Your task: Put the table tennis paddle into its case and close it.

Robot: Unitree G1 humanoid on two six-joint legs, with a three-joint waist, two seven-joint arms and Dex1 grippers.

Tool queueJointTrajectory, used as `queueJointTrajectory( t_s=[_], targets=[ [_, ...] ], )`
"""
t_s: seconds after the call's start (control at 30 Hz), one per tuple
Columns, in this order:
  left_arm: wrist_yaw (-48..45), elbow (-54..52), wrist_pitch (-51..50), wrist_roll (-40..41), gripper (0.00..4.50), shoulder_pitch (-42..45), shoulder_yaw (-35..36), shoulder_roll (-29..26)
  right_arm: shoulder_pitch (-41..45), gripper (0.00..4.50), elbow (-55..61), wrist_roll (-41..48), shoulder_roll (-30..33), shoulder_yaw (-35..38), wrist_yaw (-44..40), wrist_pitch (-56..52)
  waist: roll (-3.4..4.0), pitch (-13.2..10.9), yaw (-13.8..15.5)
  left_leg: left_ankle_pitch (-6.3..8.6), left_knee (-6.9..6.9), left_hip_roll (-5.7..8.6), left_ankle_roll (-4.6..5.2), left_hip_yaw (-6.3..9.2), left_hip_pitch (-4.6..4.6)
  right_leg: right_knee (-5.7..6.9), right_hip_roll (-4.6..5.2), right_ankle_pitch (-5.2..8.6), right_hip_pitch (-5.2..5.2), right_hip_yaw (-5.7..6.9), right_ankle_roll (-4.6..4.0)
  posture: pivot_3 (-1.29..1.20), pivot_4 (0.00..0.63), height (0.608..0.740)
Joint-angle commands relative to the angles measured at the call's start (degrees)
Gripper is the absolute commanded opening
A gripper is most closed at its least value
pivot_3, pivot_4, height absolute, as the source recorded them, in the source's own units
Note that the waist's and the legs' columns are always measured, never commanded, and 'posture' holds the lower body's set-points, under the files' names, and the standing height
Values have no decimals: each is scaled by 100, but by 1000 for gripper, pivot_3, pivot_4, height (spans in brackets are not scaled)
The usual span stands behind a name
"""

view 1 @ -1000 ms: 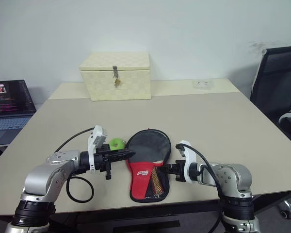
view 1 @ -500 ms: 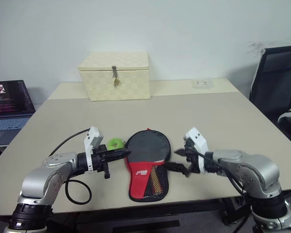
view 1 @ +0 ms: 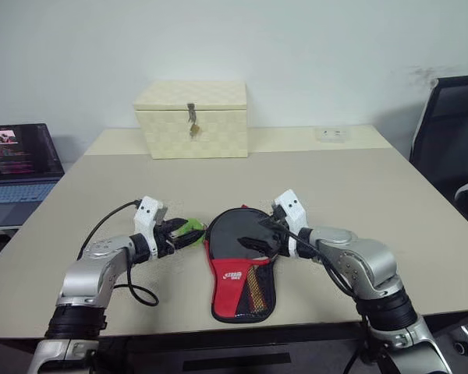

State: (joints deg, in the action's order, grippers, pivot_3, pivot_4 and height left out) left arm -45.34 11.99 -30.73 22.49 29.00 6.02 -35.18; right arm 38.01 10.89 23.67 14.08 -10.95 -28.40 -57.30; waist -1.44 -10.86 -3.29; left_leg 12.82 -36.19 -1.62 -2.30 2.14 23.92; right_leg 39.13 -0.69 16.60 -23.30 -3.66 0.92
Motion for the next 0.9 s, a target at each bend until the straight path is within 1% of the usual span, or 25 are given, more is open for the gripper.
queueJointTrajectory(
  t_s=[0.03, 0.13, 0.23, 0.3, 0.43, 0.57, 0.7, 0.8, 0.87, 0.9],
  targets=[
    [263, 273, 122, -196, 4475, 254, 12, 112, -87, 4500, 353, -58, 129, -296, -352, 472, 0, 0, 10, 0, 0, 0, 0, 1, 0, 1, 0, 0, 0, 1, 0, 0, 150, 740],
    [500, 514, 255, -397, 4475, 380, 13, 189, -174, 4500, 458, -88, 254, -488, -600, 742, 0, 0, 6, 0, -3, 1, 0, -1, -1, 3, -2, -1, 0, 5, -1, 0, 150, 740],
    [790, 938, 336, -619, 4475, 572, 5, 251, -265, 4500, 362, -249, 304, -676, -663, 980, -2, 1, 16, 0, -11, 1, 0, 2, 1, 7, -2, -1, 1, 11, -1, 0, 150, 740],
    [825, 1122, 326, -676, 4475, 656, -18, 296, -279, 4500, 252, -384, 296, -753, -637, 1093, -2, 1, 18, 0, -18, 2, 0, 4, 0, 15, -2, -1, 2, 12, -1, 0, 150, 740],
    [716, 1399, 265, -714, 4475, 830, -136, 435, -254, 4500, 94, -587, 231, -838, -608, 1252, -2, 1, 24, 0, -39, 5, 0, 3, -1, 38, -2, -1, 2, 14, -1, 0, 150, 740],
    [526, 2037, 347, -920, 4475, 1170, -409, 652, -199, 4500, -53, -732, 145, -918, -658, 1406, -2, 1, 46, 0, -71, 9, 0, 0, 0, 66, -14, 0, 5, 23, 0, 0, 150, 740],
    [408, 2441, 478, -1046, 4475, 1350, -495, 766, -77, 4500, -278, -898, 44, -980, -696, 1662, -3, 2, 48, 0, -78, 15, 0, -8, -5, 82, -14, 1, 8, 23, 1, 0, 150, 740],
    [327, 2585, 541, -1088, 4475, 1396, -492, 802, 28, 4500, -562, -973, -147, -992, -674, 1770, -5, 3, 80, -1, -80, 15, 0, -10, -6, 85, -14, 0, 10, 25, 1, 0, 150, 740],
    [327, 2662, 592, -1122, 4475, 1408, -481, 814, 63, 4500, -977, -1097, -306, -1053, -577, 1851, -6, 6, 103, -1, -80, 15, 0, -10, -7, 85, -14, 0, 10, 26, 1, 0, 150, 740],
    [327, 2687, 609, -1134, 4311, 1412, -474, 815, 71, 4500, -1198, -1191, -369, -1087, -507, 1882, -7, 7, 112, -1, -80, 15, 0, -10, -7, 85, -14, 0, 10, 27, 0, 0, 150, 740]
  ],
)
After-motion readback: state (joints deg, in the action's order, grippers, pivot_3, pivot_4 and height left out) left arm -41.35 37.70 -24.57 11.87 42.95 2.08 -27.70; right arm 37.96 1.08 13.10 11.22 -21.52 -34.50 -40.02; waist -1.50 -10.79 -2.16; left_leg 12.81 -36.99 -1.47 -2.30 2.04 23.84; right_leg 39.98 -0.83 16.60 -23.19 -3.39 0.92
